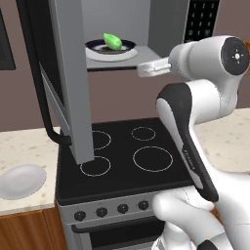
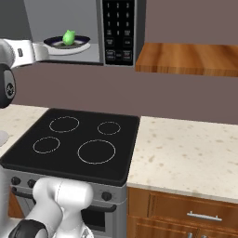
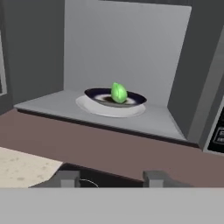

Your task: Pick the corn from the counter and place it in the microwave. Then turn on the microwave.

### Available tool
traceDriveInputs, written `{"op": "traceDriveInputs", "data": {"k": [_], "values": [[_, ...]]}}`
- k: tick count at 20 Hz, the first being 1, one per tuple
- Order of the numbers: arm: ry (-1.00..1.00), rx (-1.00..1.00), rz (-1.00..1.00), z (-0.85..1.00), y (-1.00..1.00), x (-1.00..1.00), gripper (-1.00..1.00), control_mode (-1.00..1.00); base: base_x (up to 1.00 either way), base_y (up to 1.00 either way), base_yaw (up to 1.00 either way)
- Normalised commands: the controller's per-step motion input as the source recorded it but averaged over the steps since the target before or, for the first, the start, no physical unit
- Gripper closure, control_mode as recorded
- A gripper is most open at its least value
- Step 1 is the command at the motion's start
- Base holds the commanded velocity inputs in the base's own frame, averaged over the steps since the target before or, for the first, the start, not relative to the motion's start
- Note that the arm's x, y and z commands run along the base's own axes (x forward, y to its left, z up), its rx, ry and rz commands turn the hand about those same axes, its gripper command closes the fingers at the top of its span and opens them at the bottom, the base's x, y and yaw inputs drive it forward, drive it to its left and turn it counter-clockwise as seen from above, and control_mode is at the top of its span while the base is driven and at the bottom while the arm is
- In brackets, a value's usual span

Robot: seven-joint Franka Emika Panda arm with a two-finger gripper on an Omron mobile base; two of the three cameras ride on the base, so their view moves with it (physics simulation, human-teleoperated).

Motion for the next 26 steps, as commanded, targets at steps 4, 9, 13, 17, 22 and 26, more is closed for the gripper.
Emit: {"op": "traceDriveInputs", "data": {"k": [4, 9, 13, 17, 22, 26], "values": [[0.00, 0.00, 0.03, 0.00, -0.04, -0.47, 1.00, -1.00, 0.00, 0.00, 0.00], [0.00, 0.00, 0.02, 0.00, -0.08, -0.46, 1.00, -1.00, 0.00, 0.00, 0.00], [0.00, 0.00, 0.01, 0.00, -0.12, -0.51, 1.00, -1.00, 0.00, 0.00, 0.00], [-0.01, 0.00, 0.00, 0.00, -0.11, -0.57, 1.00, -1.00, 0.00, 0.00, 0.00], [-0.04, 0.00, 0.00, 0.00, -0.10, -0.56, 1.00, -1.00, 0.00, 0.00, 0.00], [-0.04, 0.00, 0.00, 0.00, -0.09, -0.56, 1.00, -1.00, 0.00, 0.00, 0.00]]}}
